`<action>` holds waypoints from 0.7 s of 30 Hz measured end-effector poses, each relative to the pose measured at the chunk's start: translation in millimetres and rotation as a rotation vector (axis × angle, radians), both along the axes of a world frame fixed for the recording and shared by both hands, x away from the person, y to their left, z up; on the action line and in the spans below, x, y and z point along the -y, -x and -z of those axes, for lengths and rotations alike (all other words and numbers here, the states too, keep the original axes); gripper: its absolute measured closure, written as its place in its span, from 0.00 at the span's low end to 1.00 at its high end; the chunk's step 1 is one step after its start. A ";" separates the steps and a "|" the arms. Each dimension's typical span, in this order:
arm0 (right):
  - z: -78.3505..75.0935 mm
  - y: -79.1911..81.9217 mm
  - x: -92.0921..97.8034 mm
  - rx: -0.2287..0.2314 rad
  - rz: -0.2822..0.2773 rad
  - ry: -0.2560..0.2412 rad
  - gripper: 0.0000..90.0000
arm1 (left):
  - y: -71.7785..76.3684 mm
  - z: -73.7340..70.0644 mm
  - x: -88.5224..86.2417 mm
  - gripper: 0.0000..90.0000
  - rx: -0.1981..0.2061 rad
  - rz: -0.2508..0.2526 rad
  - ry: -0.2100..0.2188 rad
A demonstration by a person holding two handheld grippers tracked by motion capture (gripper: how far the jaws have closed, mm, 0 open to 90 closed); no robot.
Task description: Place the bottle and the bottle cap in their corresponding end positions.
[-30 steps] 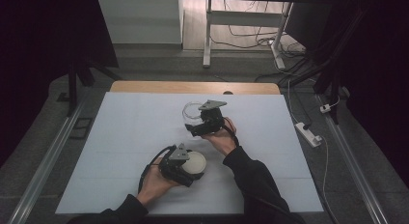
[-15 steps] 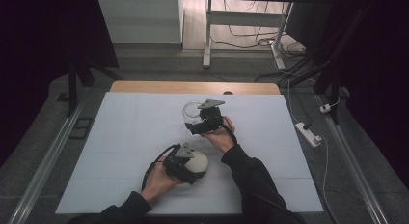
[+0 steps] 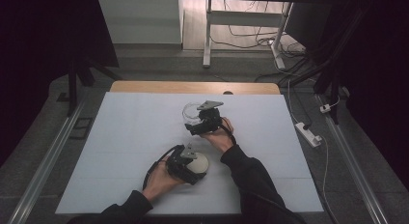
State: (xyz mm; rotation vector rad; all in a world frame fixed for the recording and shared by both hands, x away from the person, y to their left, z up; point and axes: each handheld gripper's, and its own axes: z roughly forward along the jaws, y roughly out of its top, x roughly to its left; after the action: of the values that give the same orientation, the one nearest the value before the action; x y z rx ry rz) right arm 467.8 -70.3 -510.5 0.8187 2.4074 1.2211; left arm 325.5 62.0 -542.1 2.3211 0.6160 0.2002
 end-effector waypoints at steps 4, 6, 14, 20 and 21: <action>-0.3 -0.1 1.0 -0.012 0.000 0.007 0.07 | -0.8 0.6 1.7 0.08 -0.009 0.007 -0.020; -0.3 1.1 0.6 -0.013 -0.003 0.020 0.07 | -1.2 0.5 1.6 0.08 -0.009 0.011 -0.023; 0.5 1.1 -1.3 -0.020 0.004 0.006 0.04 | -2.4 0.7 1.2 0.05 -0.021 0.027 -0.021; 0.0 1.3 -0.9 -0.031 -0.003 -0.001 0.01 | -2.4 0.2 -1.2 0.00 -0.020 0.032 -0.001; -0.9 1.5 -0.2 -0.034 -0.003 -0.001 0.01 | -2.1 0.2 -1.6 0.00 -0.020 0.025 0.011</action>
State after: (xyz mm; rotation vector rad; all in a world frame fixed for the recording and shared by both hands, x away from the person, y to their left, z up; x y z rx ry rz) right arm 466.3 -70.1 -509.6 0.8427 2.4360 1.2198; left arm 327.6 63.6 -542.3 2.3219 0.5959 0.1624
